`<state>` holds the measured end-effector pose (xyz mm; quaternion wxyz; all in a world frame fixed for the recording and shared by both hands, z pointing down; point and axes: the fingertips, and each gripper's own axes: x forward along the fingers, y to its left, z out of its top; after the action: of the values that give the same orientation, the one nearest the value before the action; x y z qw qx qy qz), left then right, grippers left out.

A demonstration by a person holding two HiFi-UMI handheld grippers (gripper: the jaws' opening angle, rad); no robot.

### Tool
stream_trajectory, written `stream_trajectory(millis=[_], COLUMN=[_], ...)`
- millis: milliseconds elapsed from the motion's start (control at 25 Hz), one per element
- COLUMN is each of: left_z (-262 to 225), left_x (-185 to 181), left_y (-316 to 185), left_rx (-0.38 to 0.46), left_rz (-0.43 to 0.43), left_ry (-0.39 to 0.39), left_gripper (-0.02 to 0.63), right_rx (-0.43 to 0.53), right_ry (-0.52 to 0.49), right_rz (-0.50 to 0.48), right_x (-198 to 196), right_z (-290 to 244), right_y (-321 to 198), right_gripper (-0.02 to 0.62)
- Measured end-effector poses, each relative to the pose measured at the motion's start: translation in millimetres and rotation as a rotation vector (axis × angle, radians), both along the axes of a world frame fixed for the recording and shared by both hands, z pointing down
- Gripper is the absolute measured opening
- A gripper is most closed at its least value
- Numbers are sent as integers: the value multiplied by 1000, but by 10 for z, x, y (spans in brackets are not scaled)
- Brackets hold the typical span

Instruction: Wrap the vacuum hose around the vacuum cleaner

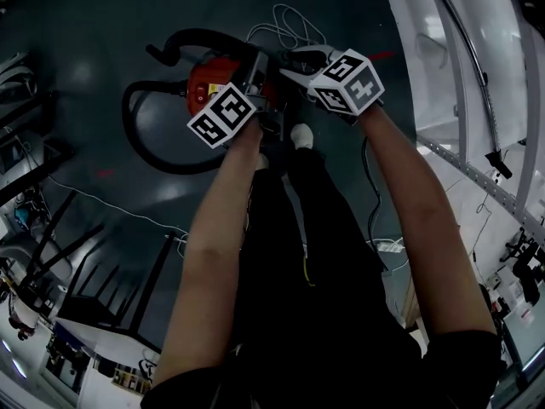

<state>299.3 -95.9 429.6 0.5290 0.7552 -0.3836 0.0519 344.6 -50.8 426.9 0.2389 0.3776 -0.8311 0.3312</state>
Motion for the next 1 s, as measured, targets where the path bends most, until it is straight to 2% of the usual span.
stream_trajectory(millis=[320,440,640,680,720,1000], left_z=[-69,-117,-194,-215,-234,-263], left_x=[-125,-172,-212,-227,-243,-382], left_y=[-122,-141,-192,-200,-206,-176], left_rx=[8,5,-10,-6,2,61], left_rz=[15,7,-3,-9,-10,20], left_ry=[-15,0,59,72,79,149], left_gripper=[158,158,158,158,158,173], right_rx=[-47,-66,-67,-57,-41,36], right_ry=[-53,-57,17,48,74,162], right_rz=[-25,-75,-69,-82,-99,-189], right_x=[-251,-421,-499,-509,-525,-487], right_z=[297,402,590,606,605,516], right_y=[111,207,200,196,193,194], right_gripper=[200,220,210,206,175,169])
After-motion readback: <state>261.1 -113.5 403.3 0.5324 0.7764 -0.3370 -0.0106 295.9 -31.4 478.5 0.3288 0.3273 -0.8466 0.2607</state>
